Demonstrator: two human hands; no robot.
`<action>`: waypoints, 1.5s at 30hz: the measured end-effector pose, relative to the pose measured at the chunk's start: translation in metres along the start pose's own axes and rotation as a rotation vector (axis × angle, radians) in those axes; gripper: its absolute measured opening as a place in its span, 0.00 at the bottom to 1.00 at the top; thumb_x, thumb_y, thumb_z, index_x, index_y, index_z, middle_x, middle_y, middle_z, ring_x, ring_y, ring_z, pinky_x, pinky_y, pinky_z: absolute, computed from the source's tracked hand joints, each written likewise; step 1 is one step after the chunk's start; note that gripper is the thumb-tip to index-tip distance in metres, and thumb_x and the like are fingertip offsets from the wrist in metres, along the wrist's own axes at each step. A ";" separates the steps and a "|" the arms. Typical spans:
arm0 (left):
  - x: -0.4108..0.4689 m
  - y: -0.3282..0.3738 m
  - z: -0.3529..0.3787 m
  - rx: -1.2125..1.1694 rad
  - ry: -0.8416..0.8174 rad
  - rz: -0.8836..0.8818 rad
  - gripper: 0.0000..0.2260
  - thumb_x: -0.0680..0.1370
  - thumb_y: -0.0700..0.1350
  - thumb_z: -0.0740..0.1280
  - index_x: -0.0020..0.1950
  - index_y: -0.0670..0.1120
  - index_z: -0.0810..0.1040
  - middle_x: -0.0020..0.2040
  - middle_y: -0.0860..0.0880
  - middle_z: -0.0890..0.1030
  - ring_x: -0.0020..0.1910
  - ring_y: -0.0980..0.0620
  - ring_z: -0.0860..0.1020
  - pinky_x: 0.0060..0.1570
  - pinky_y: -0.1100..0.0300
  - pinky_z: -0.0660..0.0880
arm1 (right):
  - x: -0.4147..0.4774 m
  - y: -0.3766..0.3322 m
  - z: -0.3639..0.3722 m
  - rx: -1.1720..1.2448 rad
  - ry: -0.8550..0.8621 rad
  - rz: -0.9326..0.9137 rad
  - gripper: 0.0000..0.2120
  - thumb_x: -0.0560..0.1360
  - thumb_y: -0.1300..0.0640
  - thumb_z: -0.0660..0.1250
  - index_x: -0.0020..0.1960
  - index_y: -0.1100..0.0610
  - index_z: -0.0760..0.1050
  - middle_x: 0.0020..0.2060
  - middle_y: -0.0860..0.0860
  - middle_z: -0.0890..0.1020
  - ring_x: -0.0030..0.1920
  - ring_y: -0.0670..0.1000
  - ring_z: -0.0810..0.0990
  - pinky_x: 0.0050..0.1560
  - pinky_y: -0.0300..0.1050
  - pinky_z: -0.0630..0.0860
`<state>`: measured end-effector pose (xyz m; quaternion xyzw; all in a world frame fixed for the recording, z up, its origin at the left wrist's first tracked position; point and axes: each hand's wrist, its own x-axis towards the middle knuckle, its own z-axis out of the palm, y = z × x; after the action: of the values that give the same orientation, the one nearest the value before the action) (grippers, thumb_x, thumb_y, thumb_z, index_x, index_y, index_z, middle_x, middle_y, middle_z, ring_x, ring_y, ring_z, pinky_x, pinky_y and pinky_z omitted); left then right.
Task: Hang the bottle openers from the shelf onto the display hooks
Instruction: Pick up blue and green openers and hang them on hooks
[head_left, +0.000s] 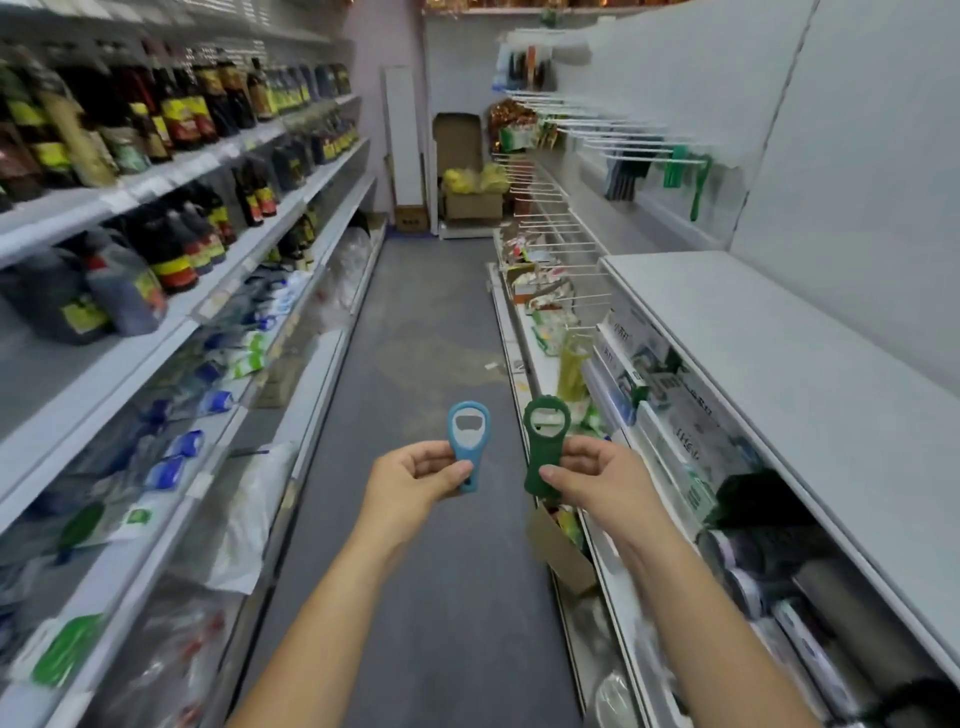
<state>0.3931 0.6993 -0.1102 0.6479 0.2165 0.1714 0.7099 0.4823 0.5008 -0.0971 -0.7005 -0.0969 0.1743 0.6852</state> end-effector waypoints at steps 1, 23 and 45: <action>0.017 0.002 0.001 0.006 0.008 -0.003 0.10 0.73 0.31 0.74 0.53 0.38 0.83 0.44 0.41 0.86 0.40 0.50 0.84 0.41 0.61 0.82 | 0.020 -0.003 0.001 -0.003 0.000 0.003 0.12 0.71 0.72 0.73 0.54 0.64 0.81 0.45 0.60 0.87 0.44 0.57 0.87 0.39 0.43 0.81; 0.491 0.040 -0.020 0.024 -0.131 -0.008 0.10 0.74 0.32 0.74 0.54 0.39 0.84 0.46 0.41 0.87 0.41 0.50 0.85 0.42 0.61 0.83 | 0.443 -0.058 0.101 0.017 0.174 0.014 0.11 0.73 0.74 0.70 0.53 0.64 0.80 0.41 0.59 0.86 0.36 0.49 0.85 0.36 0.38 0.82; 0.871 0.077 0.184 0.116 -0.593 -0.013 0.07 0.73 0.32 0.74 0.50 0.40 0.84 0.43 0.43 0.87 0.41 0.50 0.85 0.42 0.59 0.83 | 0.773 -0.091 -0.002 0.072 0.625 0.009 0.08 0.73 0.69 0.73 0.51 0.60 0.82 0.43 0.56 0.87 0.43 0.53 0.86 0.48 0.45 0.83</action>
<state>1.2309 1.0081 -0.0955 0.7076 0.0132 -0.0424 0.7052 1.2044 0.7919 -0.0929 -0.6959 0.1279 -0.0430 0.7054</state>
